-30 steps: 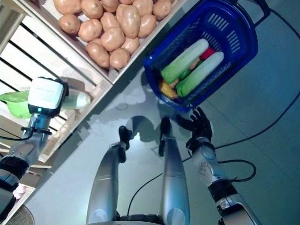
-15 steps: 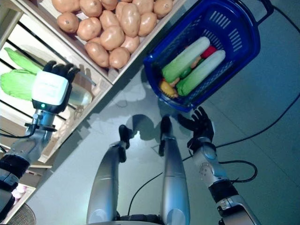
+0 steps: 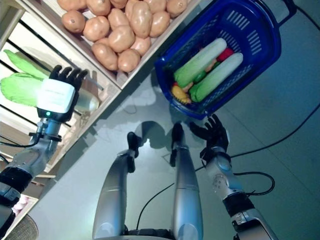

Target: Put vegetables into the basket

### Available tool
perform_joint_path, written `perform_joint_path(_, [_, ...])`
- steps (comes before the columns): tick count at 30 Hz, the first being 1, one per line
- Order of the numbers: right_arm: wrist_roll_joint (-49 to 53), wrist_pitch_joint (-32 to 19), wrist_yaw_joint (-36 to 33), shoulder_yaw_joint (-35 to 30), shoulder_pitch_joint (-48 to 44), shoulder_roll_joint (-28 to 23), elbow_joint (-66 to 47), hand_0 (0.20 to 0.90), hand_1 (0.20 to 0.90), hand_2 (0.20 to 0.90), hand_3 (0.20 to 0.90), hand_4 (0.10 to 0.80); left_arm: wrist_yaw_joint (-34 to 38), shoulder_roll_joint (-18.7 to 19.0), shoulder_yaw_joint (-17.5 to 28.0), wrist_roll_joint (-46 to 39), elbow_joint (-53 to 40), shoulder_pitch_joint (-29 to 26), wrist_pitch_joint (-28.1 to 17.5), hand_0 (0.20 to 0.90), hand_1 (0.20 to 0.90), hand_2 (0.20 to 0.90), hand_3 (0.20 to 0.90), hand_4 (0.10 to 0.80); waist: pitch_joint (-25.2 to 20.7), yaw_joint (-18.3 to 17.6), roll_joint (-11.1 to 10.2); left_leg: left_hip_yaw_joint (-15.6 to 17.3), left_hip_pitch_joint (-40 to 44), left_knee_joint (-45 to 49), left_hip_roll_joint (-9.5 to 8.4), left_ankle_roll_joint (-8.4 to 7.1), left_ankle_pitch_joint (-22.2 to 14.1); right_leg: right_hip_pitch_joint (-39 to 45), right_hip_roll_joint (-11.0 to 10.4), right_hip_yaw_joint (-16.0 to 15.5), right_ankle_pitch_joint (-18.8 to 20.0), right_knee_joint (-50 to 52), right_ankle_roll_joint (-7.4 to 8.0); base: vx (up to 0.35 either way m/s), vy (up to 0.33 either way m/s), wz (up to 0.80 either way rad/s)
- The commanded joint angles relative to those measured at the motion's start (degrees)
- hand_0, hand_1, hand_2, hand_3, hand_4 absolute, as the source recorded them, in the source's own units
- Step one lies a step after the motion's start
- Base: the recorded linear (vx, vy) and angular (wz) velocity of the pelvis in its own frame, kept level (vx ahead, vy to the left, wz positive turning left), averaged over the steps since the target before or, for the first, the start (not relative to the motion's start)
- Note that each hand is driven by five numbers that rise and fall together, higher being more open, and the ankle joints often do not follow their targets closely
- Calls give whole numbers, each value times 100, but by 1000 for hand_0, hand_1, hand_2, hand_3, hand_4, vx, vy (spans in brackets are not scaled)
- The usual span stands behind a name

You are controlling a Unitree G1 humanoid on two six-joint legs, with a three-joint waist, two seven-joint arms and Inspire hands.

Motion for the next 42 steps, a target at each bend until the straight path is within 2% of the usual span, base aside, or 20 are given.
perform_joint_path(1, [-32,-423,-91,-271,412,-172,-829,900,900,900,900,800,-304,520,338,-165,-565,405,345,900,900,900,900,800,-23,32,86,71,-242,-378,-311,129,530,331,2,-206,61,-193,180,0,0,0])
perform_joint_path(3, [-32,-441,-97,-291,460,-189,-857,900,900,900,900,800,-763,571,362,-210,-784,496,476,900,900,900,900,800,-23,57,117,72,-251,-382,-314,140,529,322,-20,-229,54,-186,180,0,0,0])
perform_joint_path(4, [-31,-449,-87,-314,471,-198,-869,900,900,900,900,800,-1247,598,353,-106,-858,500,550,900,900,900,900,800,-23,66,128,74,-249,-388,-319,150,530,329,-29,-247,50,-190,178,0,0,0])
perform_joint_path(8, [-33,-461,-92,-360,513,-206,-926,900,900,900,900,800,-2081,577,369,-120,-1201,658,981,900,900,900,900,800,-23,98,153,68,-278,-421,-331,163,551,338,-56,-283,70,-241,190,3,-9,0])
perform_joint_path(15, [-4,-523,0,-427,636,-141,-944,900,900,900,900,800,-2169,587,600,-18,-1839,812,1146,900,900,900,900,800,-23,177,166,13,-291,-442,-353,204,548,367,-109,-390,70,-250,202,14,-36,6])
perform_joint_path(20, [-60,-512,-7,-475,634,-90,-943,900,900,900,900,800,-2537,582,723,140,-2044,875,1216,900,900,900,900,800,-23,215,173,-11,-301,-418,-372,216,541,363,-143,-445,66,-205,202,4,-8,7])
perform_joint_path(22, [-75,-547,-17,-452,718,-64,-920,900,900,900,900,800,-2477,548,711,149,-2088,970,1270,900,900,900,900,800,-23,223,171,-44,-157,-355,-378,187,365,495,-147,-411,-86,-129,256,47,-11,0])
perform_joint_path(23, [-67,-561,-20,-484,684,-75,-934,900,900,900,900,800,-2398,556,806,136,-2148,980,1311,900,900,900,900,800,-23,229,175,-11,-295,-407,-370,217,531,376,-157,-460,69,-211,209,74,-8,-1])
perform_joint_path(24, [-62,-570,-16,-476,747,-73,-925,900,900,900,900,800,-2338,562,813,112,-2180,1038,1328,900,900,900,900,800,-23,235,175,-43,-183,-372,-379,191,404,488,-154,-421,-47,-177,248,-71,4,0])
perform_joint_path(26, [-27,-610,37,-512,763,-79,-924,900,900,900,900,800,-2189,591,939,76,-2294,1086,1402,900,900,900,900,800,-23,260,184,-23,-289,-418,-377,225,530,400,-172,-476,61,-227,208,0,0,0])
perform_joint_path(27, [-20,-612,49,-496,822,-77,-907,900,900,900,900,800,-2150,590,928,78,-2305,1139,1418,900,900,900,900,800,-23,262,183,-59,-153,-373,-389,194,375,528,-166,-432,-81,-171,255,0,0,0])
perform_joint_path(28, [-17,-610,66,-527,797,-56,-924,900,900,900,900,800,-2046,602,1071,113,-2387,1165,1469,900,900,900,900,800,-23,284,195,-30,-267,-430,-390,234,527,415,-181,-499,54,-220,208,0,0,0])
perform_joint_path(31, [-44,-623,60,-506,819,-18,-967,900,900,900,900,800,-1836,538,1254,92,-2490,1320,1542,900,900,900,900,800,-23,315,202,-51,-259,-432,-408,221,541,435,-199,-525,64,-240,208,-8,-21,9])
perform_joint_path(32, [-48,-622,55,-485,868,-11,-956,900,900,900,900,800,-1824,530,1235,78,-2493,1369,1541,900,900,900,900,800,-23,313,200,-85,-128,-387,-417,190,388,557,-192,-479,-75,-183,255,-9,-20,13])
perform_joint_path(33, [-81,-630,39,-502,848,12,-986,900,900,900,900,800,-1649,477,1348,83,-2548,1427,1535,900,900,900,900,800,-23,330,207,-58,-264,-432,-414,220,547,435,-204,-537,59,-235,204,-5,-16,10])
perform_joint_path(35, [-83,-643,28,-496,933,30,-987,900,900,900,900,800,-1438,436,1405,110,-2591,1544,1516,900,900,900,900,800,-23,351,210,-100,-128,-403,-429,193,406,560,-197,-497,-84,-174,251,-3,-15,9])
perform_joint_path(36, [-76,-667,6,-520,921,30,-1017,900,900,900,900,800,-1213,392,1580,95,-2686,1625,1441,900,900,900,900,800,-23,370,217,-73,-250,-457,-424,217,560,458,-214,-561,45,-245,203,-4,-10,7])
perform_joint_path(38, [-74,-710,16,-528,950,34,-1007,900,900,900,900,800,-868,339,1720,13,-2748,1743,1359,900,900,900,900,800,-23,397,226,-84,-234,-479,-433,214,569,479,-222,-584,39,-262,199,-4,-11,5])
perform_joint_path(39, [-79,-723,19,-510,1007,45,-989,900,900,900,900,800,-772,320,1728,-25,-2768,1804,1335,900,900,900,900,800,-23,408,226,-119,-102,-439,-444,183,420,601,-218,-541,-100,-207,245,71,-24,2])
perform_joint_path(42, [-122,-764,16,-508,1063,108,-988,900,900,900,900,800,-403,203,1907,-174,-2836,1965,1138,900,900,900,900,800,-23,452,235,-137,-70,-421,-455,176,389,640,-240,-571,-152,-172,240,27,-9,1])
